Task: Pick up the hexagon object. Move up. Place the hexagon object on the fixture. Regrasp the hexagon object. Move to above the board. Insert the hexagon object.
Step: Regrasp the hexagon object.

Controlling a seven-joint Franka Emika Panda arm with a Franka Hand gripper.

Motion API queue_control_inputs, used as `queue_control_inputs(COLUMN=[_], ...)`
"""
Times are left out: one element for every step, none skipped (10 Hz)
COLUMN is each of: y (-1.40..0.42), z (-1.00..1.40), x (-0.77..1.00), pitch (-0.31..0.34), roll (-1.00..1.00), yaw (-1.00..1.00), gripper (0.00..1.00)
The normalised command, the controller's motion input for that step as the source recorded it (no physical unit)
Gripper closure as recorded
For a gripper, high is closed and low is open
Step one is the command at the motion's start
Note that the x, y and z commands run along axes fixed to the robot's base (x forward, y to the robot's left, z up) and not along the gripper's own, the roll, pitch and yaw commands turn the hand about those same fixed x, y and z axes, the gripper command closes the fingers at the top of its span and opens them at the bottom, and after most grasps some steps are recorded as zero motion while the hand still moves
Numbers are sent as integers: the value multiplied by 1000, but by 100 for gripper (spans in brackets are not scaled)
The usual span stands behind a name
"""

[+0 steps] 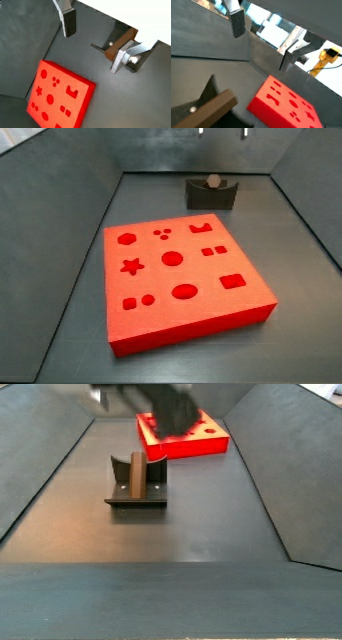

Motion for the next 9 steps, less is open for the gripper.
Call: queue_control_inputs(y=[-528, -314, -149, -59, -29, -27, -21, -23, -25], z=[400, 129, 25, 22, 25, 18, 22, 20, 4], x=[-121, -87, -48, -34, -24, -28, -43, -50, -45], pitch=[44, 38, 36, 38, 37, 35, 28, 22, 15], roll=[1000, 1000, 1000, 1000, 1000, 1000, 1000, 1000, 1000], yaw=[38, 37, 36, 36, 36, 36, 36, 36, 37], gripper=[0, 0, 0, 0, 0, 0, 0, 0, 0])
